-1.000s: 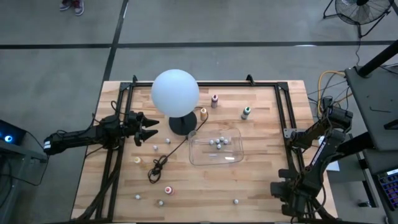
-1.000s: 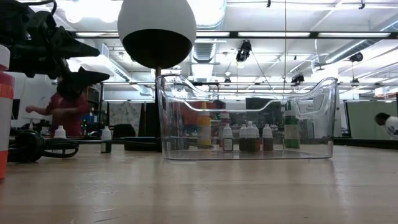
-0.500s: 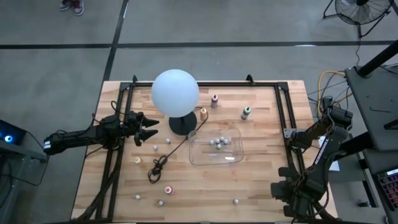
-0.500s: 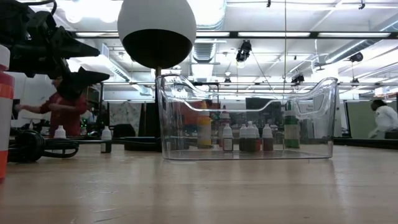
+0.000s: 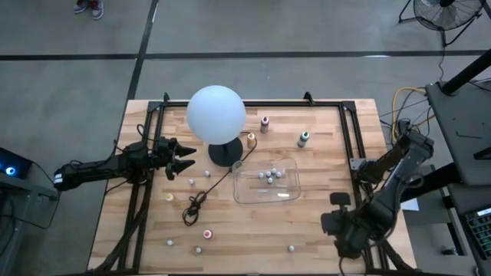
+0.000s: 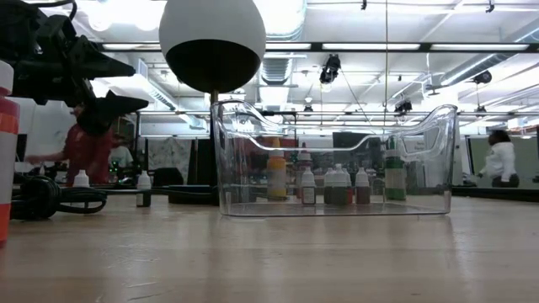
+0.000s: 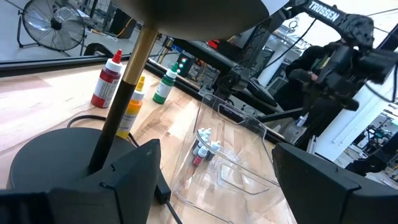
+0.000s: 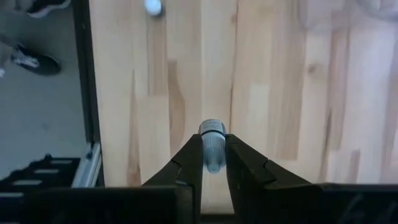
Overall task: Pick & Place food coloring
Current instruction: Put the small blue food coloring bottle into the transparent bin
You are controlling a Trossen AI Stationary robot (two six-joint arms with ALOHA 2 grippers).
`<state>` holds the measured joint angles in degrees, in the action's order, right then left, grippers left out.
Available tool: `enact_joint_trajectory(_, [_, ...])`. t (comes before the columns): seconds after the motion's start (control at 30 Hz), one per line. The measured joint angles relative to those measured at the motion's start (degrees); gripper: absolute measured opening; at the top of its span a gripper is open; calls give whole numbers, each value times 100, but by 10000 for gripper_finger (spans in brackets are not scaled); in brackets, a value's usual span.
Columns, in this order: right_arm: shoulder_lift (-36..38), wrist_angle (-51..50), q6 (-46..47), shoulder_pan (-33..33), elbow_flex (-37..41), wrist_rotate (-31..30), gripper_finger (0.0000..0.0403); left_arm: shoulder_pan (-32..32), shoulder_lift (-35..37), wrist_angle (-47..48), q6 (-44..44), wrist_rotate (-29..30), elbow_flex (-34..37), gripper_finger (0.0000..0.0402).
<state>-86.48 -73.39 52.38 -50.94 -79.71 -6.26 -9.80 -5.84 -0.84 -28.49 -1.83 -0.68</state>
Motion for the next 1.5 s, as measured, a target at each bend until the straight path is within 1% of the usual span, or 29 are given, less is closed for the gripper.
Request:
enact_joint_trajectory(0.43, [0, -23, -1264, 1304, -682, -40, 44, -1, 2, 2, 0, 0, -1, 279])
enact_joint_trajectory(0.73, [0, 75, -1980, 2368, -727, -107, 44, -1, 2, 2, -1, -1, 0, 279])
enact_joint_trajectory(1.0, [-84, 413, -2510, 3308, -726, -100, 44, 0, 2, 2, 0, -2, -1, 279])
enact_joint_trajectory(1.2, [-503, 735, -3077, 3862, -724, 165, 44, -2, -3, -8, 0, -5, -1, 279])
enact_joint_trajectory(1.5, [-1199, 954, -4141, 4321, -722, 178, 44, 0, -9, -20, 0, 11, 2, 279])
